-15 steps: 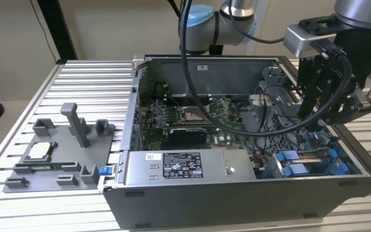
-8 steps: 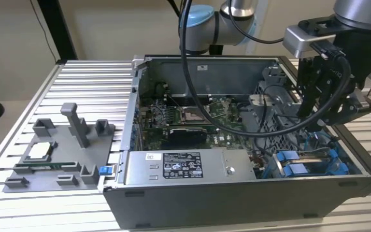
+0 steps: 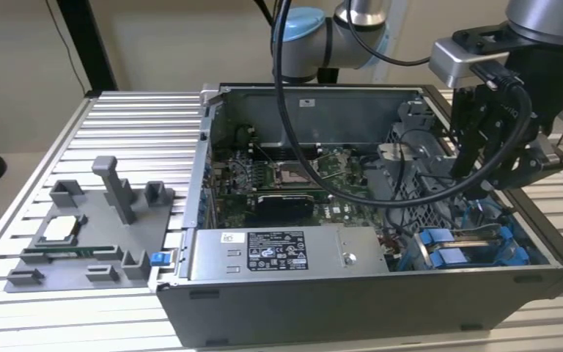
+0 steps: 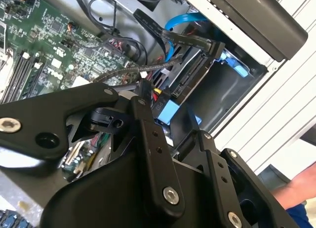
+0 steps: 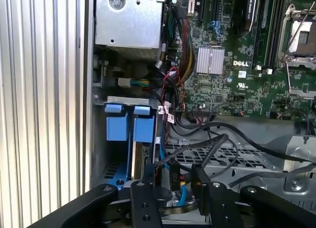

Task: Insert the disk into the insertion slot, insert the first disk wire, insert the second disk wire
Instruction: 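Insert the first disk wire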

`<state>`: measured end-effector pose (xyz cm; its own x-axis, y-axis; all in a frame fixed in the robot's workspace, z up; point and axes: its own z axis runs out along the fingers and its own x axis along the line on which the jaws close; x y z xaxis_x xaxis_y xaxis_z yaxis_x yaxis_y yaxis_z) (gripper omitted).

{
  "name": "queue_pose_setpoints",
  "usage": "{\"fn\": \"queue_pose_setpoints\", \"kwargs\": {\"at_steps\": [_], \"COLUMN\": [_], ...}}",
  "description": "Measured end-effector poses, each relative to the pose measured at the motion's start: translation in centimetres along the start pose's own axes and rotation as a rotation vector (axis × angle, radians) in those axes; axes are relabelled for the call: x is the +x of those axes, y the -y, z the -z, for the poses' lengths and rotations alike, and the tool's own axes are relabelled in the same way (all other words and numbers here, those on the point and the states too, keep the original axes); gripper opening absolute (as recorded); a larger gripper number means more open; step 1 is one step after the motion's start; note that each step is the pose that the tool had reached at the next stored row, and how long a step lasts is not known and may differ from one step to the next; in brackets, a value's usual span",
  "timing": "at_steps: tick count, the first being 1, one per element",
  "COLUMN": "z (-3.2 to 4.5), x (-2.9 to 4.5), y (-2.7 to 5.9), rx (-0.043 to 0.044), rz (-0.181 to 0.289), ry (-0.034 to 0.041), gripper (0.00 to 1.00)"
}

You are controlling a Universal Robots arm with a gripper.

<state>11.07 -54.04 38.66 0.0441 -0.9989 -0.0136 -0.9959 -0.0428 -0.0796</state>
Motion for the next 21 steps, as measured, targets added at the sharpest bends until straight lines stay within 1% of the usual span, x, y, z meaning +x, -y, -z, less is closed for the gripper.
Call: {"fn": "queue_pose_setpoints", "kwargs": {"at_steps": [5, 8, 14, 15, 21], "z": [0.00, 0.00, 0.00, -0.01, -0.01], "x": [-0.01, -0.02, -0.02, -0.02, -0.04], "y": [0.00, 0.00, 0.00, 0.00, 0.01], "rx": [-0.0020, -0.0082, -0.0084, -0.0083, -0.0071], "rz": [0.000, 0.000, 0.000, 0.000, 0.000], "ry": [0.0002, 0.0004, 0.0004, 0.0005, 0.0004], "gripper": [1.00, 1.00, 1.00, 0.00, 0.00]}}
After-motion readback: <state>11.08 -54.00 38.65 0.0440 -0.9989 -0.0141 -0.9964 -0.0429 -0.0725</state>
